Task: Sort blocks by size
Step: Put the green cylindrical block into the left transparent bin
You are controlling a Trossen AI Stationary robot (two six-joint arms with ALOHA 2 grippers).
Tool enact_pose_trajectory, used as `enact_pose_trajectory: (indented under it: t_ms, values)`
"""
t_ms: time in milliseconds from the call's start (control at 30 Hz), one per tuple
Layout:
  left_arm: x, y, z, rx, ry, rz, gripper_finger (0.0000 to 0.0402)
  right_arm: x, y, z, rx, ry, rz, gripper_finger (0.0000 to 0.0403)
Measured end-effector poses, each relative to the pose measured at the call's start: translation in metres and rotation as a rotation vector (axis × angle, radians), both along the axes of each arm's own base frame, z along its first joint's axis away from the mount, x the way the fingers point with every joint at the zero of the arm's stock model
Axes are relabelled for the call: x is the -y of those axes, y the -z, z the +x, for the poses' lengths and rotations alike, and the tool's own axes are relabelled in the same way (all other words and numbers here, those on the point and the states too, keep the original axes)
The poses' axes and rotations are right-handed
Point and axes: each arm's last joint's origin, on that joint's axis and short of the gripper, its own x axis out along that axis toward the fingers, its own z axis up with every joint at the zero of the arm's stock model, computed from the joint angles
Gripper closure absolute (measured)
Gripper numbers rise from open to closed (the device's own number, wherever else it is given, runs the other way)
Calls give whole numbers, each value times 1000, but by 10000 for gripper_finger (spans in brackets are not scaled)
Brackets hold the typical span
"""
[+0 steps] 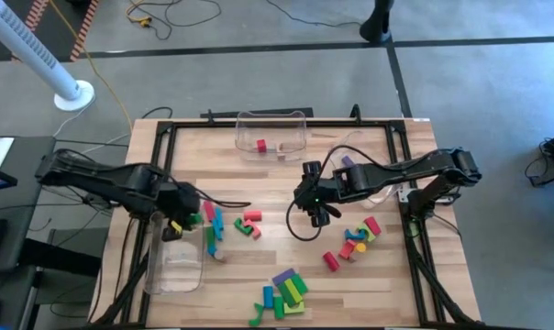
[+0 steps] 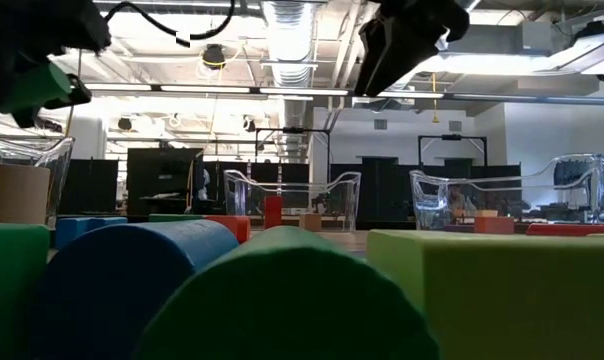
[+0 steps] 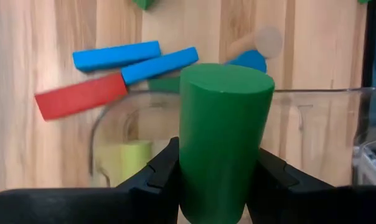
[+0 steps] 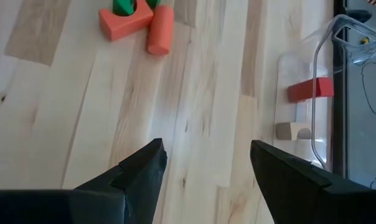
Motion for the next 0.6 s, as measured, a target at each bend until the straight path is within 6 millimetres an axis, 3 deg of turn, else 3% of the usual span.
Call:
enact_pose_trajectory:
  t_ms: [600]
  values:
    - [17, 47, -20, -221, -89, -49, 270, 2, 0, 0, -7, 2, 1, 132]
